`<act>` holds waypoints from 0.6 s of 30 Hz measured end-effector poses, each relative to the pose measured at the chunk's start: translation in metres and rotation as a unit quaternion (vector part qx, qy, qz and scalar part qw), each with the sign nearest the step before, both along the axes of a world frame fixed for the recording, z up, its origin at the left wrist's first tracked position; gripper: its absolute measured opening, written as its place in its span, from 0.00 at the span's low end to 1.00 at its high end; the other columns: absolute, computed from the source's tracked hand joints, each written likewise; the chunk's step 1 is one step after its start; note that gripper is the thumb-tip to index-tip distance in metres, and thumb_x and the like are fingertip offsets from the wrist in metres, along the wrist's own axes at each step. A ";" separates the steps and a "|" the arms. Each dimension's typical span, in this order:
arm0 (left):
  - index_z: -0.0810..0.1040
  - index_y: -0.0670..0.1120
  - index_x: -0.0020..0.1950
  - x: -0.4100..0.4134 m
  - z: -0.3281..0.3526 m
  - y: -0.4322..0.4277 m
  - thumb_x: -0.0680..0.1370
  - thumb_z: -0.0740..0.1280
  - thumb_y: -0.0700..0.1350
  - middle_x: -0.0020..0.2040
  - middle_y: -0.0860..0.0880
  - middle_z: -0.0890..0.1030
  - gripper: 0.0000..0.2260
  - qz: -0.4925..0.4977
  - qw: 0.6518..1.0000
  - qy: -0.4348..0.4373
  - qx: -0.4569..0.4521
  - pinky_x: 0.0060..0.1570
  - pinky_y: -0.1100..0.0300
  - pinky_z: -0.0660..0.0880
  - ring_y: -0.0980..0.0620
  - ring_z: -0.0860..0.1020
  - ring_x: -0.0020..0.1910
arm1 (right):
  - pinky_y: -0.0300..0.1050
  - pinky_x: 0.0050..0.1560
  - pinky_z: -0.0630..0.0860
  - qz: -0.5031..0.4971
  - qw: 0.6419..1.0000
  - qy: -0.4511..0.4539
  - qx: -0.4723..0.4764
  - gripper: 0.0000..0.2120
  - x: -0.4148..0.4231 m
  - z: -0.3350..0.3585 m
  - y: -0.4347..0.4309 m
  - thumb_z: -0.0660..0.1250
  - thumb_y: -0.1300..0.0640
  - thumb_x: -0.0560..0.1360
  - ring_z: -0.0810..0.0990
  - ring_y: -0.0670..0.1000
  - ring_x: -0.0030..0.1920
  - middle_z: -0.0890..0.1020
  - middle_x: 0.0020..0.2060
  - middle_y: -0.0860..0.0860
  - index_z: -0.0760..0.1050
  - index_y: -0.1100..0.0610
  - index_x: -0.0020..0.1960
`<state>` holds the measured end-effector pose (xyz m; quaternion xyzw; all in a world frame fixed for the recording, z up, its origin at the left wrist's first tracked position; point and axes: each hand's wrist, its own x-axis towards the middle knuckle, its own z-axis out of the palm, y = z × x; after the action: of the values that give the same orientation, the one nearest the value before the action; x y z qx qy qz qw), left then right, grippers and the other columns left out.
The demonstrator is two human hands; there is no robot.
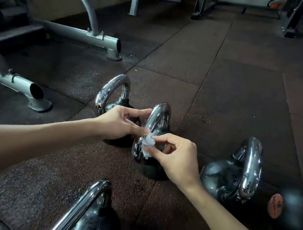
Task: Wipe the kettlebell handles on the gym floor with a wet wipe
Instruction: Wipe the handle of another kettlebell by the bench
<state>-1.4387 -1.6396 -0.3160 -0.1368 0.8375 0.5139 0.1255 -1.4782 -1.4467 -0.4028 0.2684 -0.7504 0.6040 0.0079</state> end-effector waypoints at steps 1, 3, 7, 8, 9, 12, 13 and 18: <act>0.73 0.62 0.74 0.000 0.000 0.001 0.75 0.77 0.49 0.48 0.52 0.89 0.30 0.000 1.000 0.003 -0.004 0.59 0.66 0.69 0.64 0.84 0.52 | 0.32 0.31 0.65 0.005 1.000 0.001 0.001 0.09 0.001 -0.001 0.000 0.83 0.55 0.68 0.69 0.41 0.26 0.80 0.26 0.39 0.88 0.50 0.47; 0.73 0.62 0.75 0.002 0.000 0.001 0.75 0.77 0.49 0.47 0.52 0.89 0.30 0.002 1.000 0.003 -0.014 0.62 0.63 0.67 0.64 0.84 0.53 | 0.30 0.31 0.65 0.015 0.999 0.005 0.031 0.09 0.006 -0.007 0.002 0.83 0.57 0.67 0.70 0.41 0.25 0.78 0.26 0.33 0.87 0.50 0.46; 0.71 0.64 0.75 0.007 0.000 0.000 0.75 0.77 0.52 0.47 0.54 0.89 0.31 0.014 0.999 -0.003 -0.040 0.69 0.55 0.58 0.66 0.82 0.56 | 0.33 0.31 0.66 0.014 0.995 -0.043 0.094 0.10 0.007 -0.028 0.001 0.83 0.59 0.66 0.70 0.42 0.26 0.81 0.28 0.36 0.87 0.48 0.44; 0.71 0.64 0.75 0.008 0.000 -0.001 0.75 0.77 0.52 0.47 0.54 0.89 0.31 0.016 0.999 -0.002 -0.042 0.70 0.55 0.58 0.67 0.82 0.56 | 0.32 0.32 0.67 0.017 0.993 -0.054 0.099 0.10 0.006 -0.030 0.001 0.83 0.60 0.66 0.71 0.41 0.26 0.82 0.29 0.36 0.88 0.50 0.46; 0.71 0.64 0.75 0.009 0.000 -0.001 0.75 0.77 0.52 0.47 0.54 0.89 0.31 0.017 0.999 0.000 -0.044 0.69 0.55 0.58 0.67 0.82 0.55 | 0.31 0.32 0.67 0.023 0.993 -0.057 0.100 0.11 0.005 -0.030 0.000 0.82 0.61 0.67 0.72 0.41 0.26 0.82 0.30 0.36 0.88 0.51 0.47; 0.70 0.65 0.75 0.010 -0.002 -0.003 0.75 0.77 0.54 0.47 0.55 0.89 0.31 0.019 0.998 0.003 -0.056 0.69 0.56 0.59 0.65 0.82 0.59 | 0.34 0.32 0.70 0.035 0.995 -0.056 0.076 0.10 0.005 -0.027 -0.002 0.82 0.61 0.67 0.71 0.41 0.27 0.86 0.35 0.44 0.87 0.51 0.47; 0.70 0.65 0.75 0.011 -0.003 -0.003 0.74 0.77 0.54 0.47 0.56 0.89 0.31 0.018 0.998 0.004 -0.057 0.70 0.55 0.60 0.64 0.82 0.59 | 0.35 0.32 0.71 0.032 0.995 -0.058 0.071 0.10 0.006 -0.028 -0.003 0.82 0.60 0.67 0.71 0.41 0.27 0.86 0.35 0.45 0.87 0.51 0.46; 0.69 0.65 0.76 0.010 -0.006 -0.002 0.75 0.76 0.55 0.47 0.57 0.88 0.32 0.004 0.998 0.006 -0.069 0.68 0.54 0.62 0.63 0.83 0.58 | 0.25 0.37 0.68 0.010 0.984 0.056 0.170 0.11 0.006 -0.046 0.001 0.82 0.61 0.66 0.77 0.34 0.35 0.80 0.35 0.36 0.87 0.55 0.47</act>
<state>-1.4287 -1.6418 -0.3220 -0.1454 0.8711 0.4563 0.1088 -1.4725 -1.4454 -0.4489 0.3067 -0.8379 0.4516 -0.0020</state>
